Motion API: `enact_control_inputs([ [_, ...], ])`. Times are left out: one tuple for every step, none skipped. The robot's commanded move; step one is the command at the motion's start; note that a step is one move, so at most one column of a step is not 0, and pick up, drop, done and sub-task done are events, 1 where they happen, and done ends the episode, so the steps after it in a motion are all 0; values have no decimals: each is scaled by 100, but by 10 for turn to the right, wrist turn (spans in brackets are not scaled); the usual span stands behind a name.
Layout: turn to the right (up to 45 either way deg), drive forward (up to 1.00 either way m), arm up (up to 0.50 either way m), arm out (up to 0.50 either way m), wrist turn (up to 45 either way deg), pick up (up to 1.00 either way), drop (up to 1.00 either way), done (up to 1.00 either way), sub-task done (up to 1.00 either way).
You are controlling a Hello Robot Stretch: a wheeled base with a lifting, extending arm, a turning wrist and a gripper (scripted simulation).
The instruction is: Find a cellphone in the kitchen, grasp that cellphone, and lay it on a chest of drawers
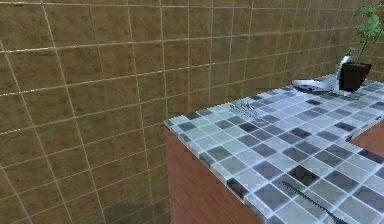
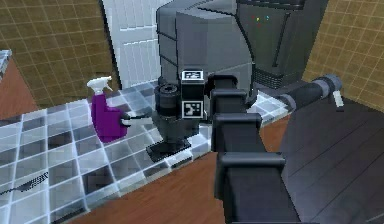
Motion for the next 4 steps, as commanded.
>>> enact_control_inputs([
  [0, 0, -16, 0, 0, 0, 0, 0, 0],
  [0, 0, 0, 0, 0, 100, 0, 0, 0],
  [0, 0, 10, 0, 0, 0, 0, 0, 0],
  [0, 0, 6, 0, 0, 0, 0, 0, 0],
])
